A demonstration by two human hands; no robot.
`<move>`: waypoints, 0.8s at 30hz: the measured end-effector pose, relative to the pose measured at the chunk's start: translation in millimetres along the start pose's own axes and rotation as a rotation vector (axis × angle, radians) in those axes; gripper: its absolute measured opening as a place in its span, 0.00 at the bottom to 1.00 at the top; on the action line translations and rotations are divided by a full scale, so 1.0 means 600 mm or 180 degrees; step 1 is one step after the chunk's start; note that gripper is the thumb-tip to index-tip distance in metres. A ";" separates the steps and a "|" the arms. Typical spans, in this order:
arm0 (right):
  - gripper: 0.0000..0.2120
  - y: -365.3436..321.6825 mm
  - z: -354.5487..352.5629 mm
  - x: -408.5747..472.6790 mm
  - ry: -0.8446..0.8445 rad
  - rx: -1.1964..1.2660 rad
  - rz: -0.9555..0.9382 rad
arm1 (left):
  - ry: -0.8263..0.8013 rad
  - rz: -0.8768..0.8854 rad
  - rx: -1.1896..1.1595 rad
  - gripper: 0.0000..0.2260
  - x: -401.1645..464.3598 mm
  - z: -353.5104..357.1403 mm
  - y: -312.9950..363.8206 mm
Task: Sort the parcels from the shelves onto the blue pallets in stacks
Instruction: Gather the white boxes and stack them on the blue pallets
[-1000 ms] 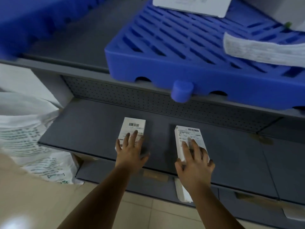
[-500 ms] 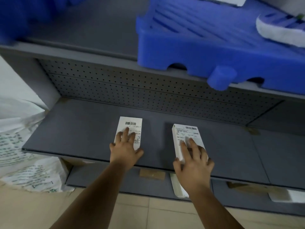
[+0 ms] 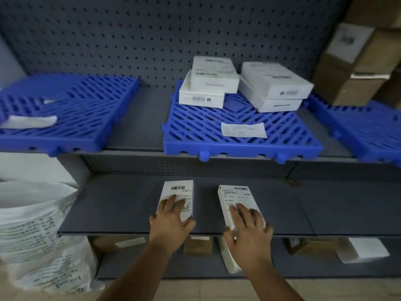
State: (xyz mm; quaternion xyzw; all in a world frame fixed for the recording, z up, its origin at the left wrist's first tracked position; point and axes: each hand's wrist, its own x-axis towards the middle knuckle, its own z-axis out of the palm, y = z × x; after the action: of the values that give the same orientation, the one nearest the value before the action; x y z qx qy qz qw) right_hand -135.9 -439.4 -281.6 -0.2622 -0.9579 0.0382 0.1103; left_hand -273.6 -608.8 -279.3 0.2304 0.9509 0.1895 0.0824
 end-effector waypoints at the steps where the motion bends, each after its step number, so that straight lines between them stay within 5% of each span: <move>1: 0.27 0.006 -0.016 -0.016 -0.0019 -0.0004 -0.0008 | 0.0007 0.0002 -0.0020 0.27 -0.022 -0.014 0.015; 24: 0.27 0.036 -0.421 -0.267 0.1092 0.0358 -0.0287 | 0.1026 0.0500 0.0071 0.27 -0.428 -0.291 0.259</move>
State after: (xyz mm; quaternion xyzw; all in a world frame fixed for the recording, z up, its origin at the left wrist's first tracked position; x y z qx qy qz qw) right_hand 67.6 -498.8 -69.1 -0.2150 -0.9322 0.0415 0.2881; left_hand -26.7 -657.7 -39.9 0.2715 0.9329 0.2192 -0.0886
